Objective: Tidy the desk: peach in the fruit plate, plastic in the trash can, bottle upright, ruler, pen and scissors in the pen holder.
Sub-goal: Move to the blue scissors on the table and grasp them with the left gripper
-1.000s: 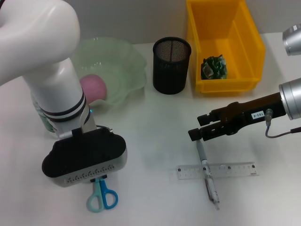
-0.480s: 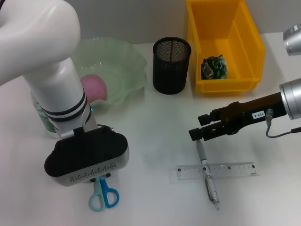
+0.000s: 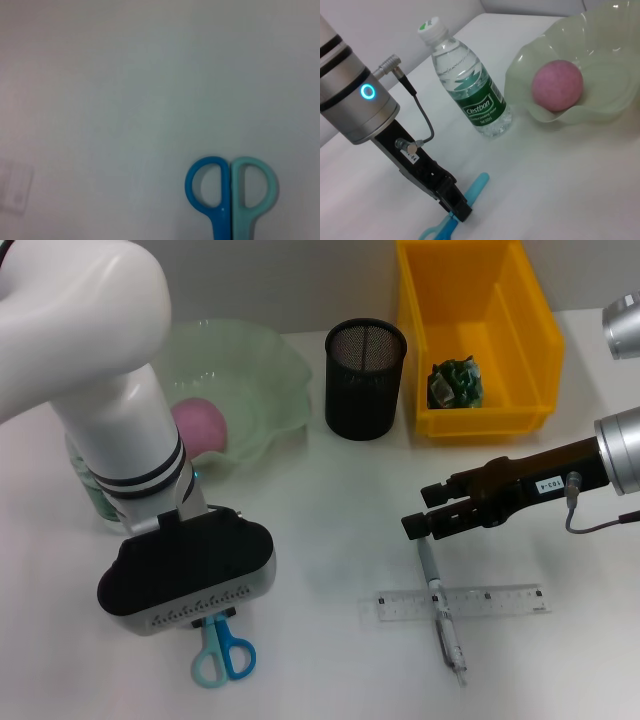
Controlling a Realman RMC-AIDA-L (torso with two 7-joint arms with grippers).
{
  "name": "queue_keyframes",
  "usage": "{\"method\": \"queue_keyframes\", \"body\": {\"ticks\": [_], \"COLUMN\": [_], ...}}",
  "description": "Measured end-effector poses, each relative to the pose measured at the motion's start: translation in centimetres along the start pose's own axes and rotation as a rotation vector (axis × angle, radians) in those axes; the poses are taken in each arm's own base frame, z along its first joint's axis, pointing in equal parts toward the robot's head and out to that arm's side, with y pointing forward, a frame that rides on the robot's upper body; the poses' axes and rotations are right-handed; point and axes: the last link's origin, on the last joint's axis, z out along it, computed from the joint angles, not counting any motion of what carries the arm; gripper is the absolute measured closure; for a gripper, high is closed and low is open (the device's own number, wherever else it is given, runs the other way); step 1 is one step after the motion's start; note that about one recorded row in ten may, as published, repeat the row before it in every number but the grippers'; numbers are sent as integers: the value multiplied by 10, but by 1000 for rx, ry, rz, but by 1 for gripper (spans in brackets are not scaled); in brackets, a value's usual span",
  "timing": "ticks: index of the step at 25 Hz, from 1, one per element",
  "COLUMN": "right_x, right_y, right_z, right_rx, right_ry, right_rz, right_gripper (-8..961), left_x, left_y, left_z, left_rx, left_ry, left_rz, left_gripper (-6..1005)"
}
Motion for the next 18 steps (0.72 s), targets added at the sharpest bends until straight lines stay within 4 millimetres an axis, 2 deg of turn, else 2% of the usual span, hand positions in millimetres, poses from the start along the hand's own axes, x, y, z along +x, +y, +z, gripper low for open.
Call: {"method": "queue_keyframes", "body": {"ticks": [18], "right_x": [0], "right_y": [-1], "right_z": [0], "right_rx": [6], "right_ry": [-1], "right_rz": [-1], "right_gripper": [146], "left_x": [-1], "left_y": [-1], "left_z": [1], "left_rx": [-19], "left_ry": [-3], "left_rz": [2], "left_gripper": [676]}}
